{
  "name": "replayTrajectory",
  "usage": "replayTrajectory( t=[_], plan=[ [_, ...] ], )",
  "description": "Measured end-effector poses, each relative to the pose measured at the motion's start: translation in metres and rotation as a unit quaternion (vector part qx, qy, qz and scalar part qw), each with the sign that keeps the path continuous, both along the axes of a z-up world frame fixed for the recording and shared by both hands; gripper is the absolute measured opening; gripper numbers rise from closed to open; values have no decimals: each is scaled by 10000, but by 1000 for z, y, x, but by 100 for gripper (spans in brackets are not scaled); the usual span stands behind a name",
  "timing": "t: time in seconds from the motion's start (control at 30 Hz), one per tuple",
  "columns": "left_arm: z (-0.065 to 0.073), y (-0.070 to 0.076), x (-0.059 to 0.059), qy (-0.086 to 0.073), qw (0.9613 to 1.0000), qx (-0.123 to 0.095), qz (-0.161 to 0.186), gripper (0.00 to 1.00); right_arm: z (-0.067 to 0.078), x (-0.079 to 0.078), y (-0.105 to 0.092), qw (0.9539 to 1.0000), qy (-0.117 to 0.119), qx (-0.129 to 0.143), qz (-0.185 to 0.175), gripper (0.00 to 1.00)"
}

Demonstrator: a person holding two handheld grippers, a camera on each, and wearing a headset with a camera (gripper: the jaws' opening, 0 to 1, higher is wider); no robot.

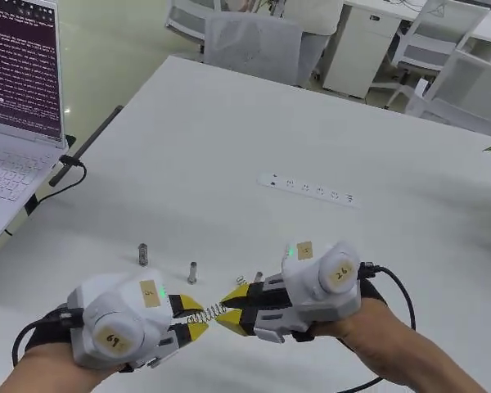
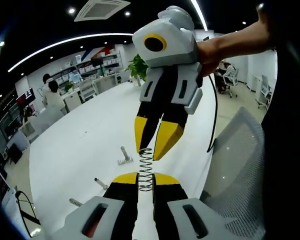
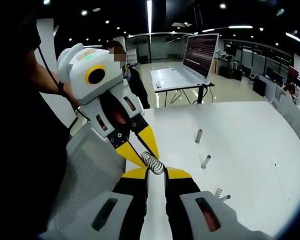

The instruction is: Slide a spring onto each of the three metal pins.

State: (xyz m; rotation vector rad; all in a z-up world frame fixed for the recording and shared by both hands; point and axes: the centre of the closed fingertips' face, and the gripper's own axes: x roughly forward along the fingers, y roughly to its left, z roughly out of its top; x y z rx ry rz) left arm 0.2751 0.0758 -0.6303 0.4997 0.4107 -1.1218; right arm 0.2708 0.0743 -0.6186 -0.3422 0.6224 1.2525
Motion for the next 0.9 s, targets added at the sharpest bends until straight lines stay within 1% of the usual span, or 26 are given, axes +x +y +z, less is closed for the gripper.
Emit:
replayTrajectory(
  t=[0.17,0.2,0.33,0.43,0.67,0.73,0.83,0.87,0.9],
  plan=[
    [-2,-1,-1,-6,10000,19,-13,2,5,-4,4,9998,-83,-62,154,12],
    [-2,-1,-1,3,10000,12,-12,2,4,-4,4,9996,-139,-132,221,12],
    [-2,-4,-6,-47,9999,53,-103,2,-2,-4,5,9984,-155,-323,430,13],
    [-2,-5,-6,-58,9999,71,-145,2,-3,-5,5,9970,-201,-452,592,13],
    [1,-5,-7,-71,9998,44,-193,2,-7,-8,4,9936,-197,-642,913,13],
    [2,-6,-9,-81,9997,50,-225,2,-7,-9,5,9929,-189,-661,970,13],
    [1,-8,-10,-82,9996,46,-277,2,-9,-15,7,9904,-180,-698,1183,11],
    [-1,-8,-11,-101,9994,105,-307,2,-12,-14,4,9873,-292,-867,1303,11],
    [-2,-8,-11,-127,9993,135,-317,2,-13,-14,3,9861,-334,-925,1342,9]
  ],
)
